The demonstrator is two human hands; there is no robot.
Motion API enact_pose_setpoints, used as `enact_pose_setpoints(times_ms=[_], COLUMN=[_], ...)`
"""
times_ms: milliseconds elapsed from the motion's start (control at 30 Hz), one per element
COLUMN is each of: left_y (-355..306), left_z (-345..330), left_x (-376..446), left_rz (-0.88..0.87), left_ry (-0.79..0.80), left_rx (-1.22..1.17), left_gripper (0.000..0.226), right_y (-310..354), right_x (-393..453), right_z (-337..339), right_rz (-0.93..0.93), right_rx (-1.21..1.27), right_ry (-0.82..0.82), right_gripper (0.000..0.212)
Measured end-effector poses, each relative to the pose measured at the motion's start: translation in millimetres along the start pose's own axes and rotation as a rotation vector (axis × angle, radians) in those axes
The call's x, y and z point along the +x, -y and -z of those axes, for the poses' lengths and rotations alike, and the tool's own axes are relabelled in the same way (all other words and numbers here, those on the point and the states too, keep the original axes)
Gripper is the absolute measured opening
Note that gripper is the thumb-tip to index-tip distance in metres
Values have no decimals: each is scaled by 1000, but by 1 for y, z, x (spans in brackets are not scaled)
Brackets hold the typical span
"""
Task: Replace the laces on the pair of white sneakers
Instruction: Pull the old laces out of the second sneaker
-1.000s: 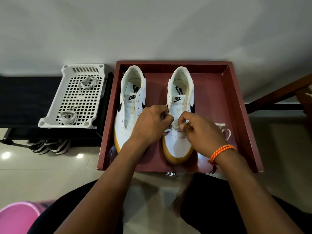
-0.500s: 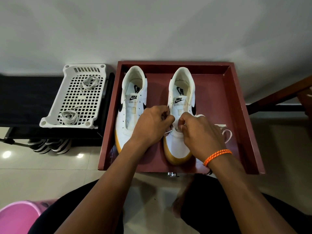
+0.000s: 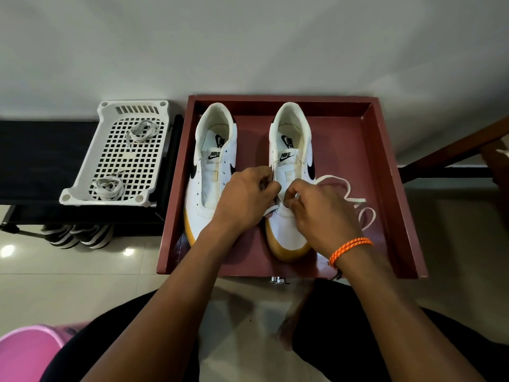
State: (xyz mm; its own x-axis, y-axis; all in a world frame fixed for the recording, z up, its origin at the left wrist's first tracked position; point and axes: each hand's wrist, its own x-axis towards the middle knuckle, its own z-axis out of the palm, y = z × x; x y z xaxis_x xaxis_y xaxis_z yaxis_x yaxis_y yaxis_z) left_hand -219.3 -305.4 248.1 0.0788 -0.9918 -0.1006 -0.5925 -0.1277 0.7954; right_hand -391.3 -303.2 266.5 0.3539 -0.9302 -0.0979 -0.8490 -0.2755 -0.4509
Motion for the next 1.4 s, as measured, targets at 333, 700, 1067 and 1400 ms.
enact_pose_setpoints(times_ms=[333,700,1067,1400], left_y=[1,0,0,3], left_z=[0,0,1,-2], left_x=[0,-1,-2,-1], left_rz=[34,-8,-20,-46], left_ry=[35,18,19,1], left_rx=[-48,0,19,29], left_gripper=[23,25,25,25], right_y=[-18,-22,-15,-10], right_x=[10,11,5,9], right_z=[18,8,-1,15], right_rz=[-114,-73,18,-68], right_rx=[237,17,2,473], right_ry=[-302,-98,25,-27], right_gripper=[17,9,7,33])
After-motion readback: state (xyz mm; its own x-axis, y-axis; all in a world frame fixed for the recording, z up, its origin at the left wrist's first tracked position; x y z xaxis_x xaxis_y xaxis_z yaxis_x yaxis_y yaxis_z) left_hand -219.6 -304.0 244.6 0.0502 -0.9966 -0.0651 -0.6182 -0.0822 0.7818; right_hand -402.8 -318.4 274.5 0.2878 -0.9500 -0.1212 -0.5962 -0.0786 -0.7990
